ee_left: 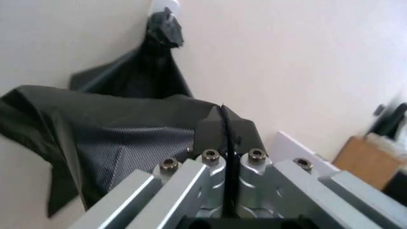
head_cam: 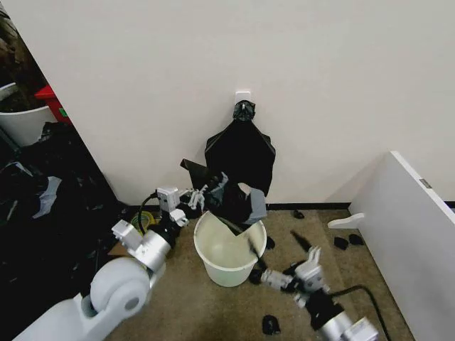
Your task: Place the garbage bag over the trash bin.
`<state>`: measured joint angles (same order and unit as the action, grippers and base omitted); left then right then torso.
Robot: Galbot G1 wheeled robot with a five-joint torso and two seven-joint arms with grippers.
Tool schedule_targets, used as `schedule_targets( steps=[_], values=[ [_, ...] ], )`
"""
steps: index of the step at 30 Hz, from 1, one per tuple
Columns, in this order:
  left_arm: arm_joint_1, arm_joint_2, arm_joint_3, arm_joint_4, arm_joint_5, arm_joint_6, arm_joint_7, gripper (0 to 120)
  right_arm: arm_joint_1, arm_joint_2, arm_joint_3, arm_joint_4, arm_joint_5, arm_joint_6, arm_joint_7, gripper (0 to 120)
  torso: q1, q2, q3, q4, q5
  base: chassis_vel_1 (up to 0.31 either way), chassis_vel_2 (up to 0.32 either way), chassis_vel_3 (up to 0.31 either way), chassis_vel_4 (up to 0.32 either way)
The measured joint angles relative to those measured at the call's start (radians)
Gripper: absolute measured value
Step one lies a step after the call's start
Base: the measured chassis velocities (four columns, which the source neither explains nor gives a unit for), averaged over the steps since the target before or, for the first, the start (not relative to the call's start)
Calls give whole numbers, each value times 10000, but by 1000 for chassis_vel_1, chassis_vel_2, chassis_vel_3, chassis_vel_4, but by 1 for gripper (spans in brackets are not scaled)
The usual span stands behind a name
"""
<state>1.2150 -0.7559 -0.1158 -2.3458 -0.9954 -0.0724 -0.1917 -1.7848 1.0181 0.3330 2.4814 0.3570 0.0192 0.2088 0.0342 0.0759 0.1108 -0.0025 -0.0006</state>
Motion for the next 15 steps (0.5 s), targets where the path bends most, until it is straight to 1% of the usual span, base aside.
schedule_targets(
  steps=[1,2,3,5,6,7,8,9,10,11,13,14,15],
  values=[
    [77,-7,-12,-82,-76,14,-4,0,118,19,195,151,887,-332,160,100,0,0,-1,-1,-4,0,0,0,0],
    [77,-7,-12,-82,-76,14,-4,0,118,19,195,151,887,-332,160,100,0,0,-1,-1,-4,0,0,0,0],
    [176,-21,-19,-150,-127,16,11,0,352,28,512,222,2128,-942,385,100,0,0,0,-1,-2,0,0,0,0],
    [343,-76,-22,-228,-112,12,68,0,1015,-45,1045,250,3962,-2207,898,100,0,0,0,-2,2,0,0,0,0],
    [343,-76,-22,-228,-112,12,68,0,1015,-45,1045,250,3962,-2207,898,100,0,0,0,-2,2,0,0,0,0],
    [440,-128,-23,-257,-54,5,95,0,1430,-140,1269,251,4992,-2946,1232,100,0,0,1,0,3,0,0,0,0],
    [466,-145,-23,-261,-33,2,100,0,1570,-173,1326,252,5337,-3246,1376,100,1,0,0,0,2,0,0,0,0],
    [643,-276,-23,-279,99,-13,128,0,2140,-275,1446,252,6621,-4467,2045,100,1,-1,1,3,0,0,0,0,0],
    [643,-276,-23,-279,99,-13,128,0,2140,-275,1446,252,6621,-4467,2045,100,1,-1,1,3,0,0,0,0,0],
    [768,-360,-26,-292,178,-25,139,0,2364,-300,1434,252,7146,-5026,2425,100,1,0,1,4,1,0,0,0,0],
    [1001,-475,-45,-333,317,-57,171,0,2445,-290,1371,252,7463,-5886,2853,100,0,-1,1,1,-2,0,0,0,0],
    [1127,-511,-57,-347,393,-88,204,0,2405,-244,1338,251,7580,-6186,3067,100,0,-1,0,0,-1,0,0,0,0],
    [1127,-511,-57,-347,393,-88,204,0,2405,-244,1338,251,7580,-6186,3067,100,0,-1,0,0,-1,0,0,0,0]
  ],
)
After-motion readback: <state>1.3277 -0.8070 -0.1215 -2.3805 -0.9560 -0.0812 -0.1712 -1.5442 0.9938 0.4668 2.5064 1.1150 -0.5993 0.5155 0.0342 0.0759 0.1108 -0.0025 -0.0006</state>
